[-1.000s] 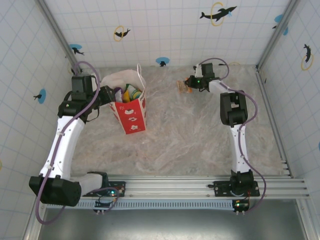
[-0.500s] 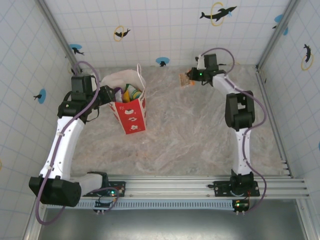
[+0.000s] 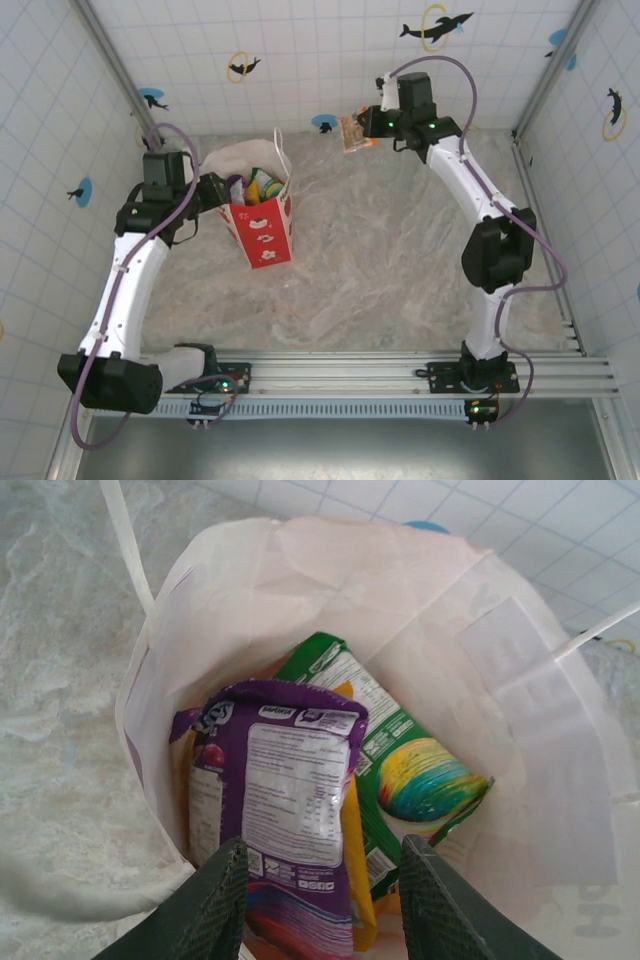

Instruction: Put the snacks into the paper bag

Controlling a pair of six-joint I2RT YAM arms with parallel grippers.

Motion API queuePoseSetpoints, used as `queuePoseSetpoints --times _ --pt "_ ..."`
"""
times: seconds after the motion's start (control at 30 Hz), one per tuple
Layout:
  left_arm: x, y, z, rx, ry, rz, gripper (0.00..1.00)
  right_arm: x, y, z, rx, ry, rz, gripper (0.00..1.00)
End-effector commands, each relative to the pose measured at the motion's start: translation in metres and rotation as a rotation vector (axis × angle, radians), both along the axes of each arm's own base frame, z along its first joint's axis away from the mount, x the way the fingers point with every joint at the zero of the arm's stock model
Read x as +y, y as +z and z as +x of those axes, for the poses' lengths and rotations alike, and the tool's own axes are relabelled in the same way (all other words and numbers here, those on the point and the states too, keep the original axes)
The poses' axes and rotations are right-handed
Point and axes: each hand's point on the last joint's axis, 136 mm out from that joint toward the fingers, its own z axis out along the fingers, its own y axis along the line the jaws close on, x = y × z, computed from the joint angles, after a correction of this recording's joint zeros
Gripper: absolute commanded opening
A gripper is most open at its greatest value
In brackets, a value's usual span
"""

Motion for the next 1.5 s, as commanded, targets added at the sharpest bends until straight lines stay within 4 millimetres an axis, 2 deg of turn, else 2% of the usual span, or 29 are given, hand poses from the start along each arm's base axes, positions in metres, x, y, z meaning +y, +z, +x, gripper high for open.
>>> queuePoseSetpoints --times 0.0,0.2,0.3,0.4,0.63,0.8,1.0,1.23,1.37,1.47 --pt "0.005 -0.001 0.0 0.034 0.024 0.028 0.43 0.006 0.075 -0.031 -0.102 -0.017 0.054 0.0" --pt "0.007 -0.002 0.003 0.046 0.029 0.045 0.43 0.042 0.127 -0.078 -0.216 0.032 0.098 0.0" --pt "0.008 -0.004 0.004 0.05 0.035 0.05 0.43 0.061 0.145 -0.098 -0.26 0.065 0.127 0.0" --pt "0.01 -0.006 0.004 0.058 0.042 0.057 0.43 0.086 0.16 -0.12 -0.298 0.11 0.156 0.0" --pt "0.01 -0.003 0.005 0.053 0.042 0.057 0.43 0.141 0.174 -0.162 -0.369 0.211 0.204 0.0" --pt "0.006 0.003 0.005 0.03 0.028 0.04 0.43 0.172 0.163 -0.167 -0.392 0.246 0.191 0.01" --pt "0.004 0.016 0.004 -0.013 0.02 0.018 0.43 0.198 0.125 -0.152 -0.363 0.236 0.094 0.02" --pt "0.006 0.018 0.0 -0.015 0.025 0.031 0.43 0.221 0.083 -0.143 -0.303 0.266 0.055 0.03" --pt "0.006 0.017 -0.001 -0.015 0.023 0.035 0.44 0.226 0.072 -0.141 -0.291 0.263 0.038 0.09" --pt "0.005 0.018 -0.001 -0.017 0.019 0.03 0.43 0.224 0.074 -0.14 -0.297 0.254 0.036 0.22"
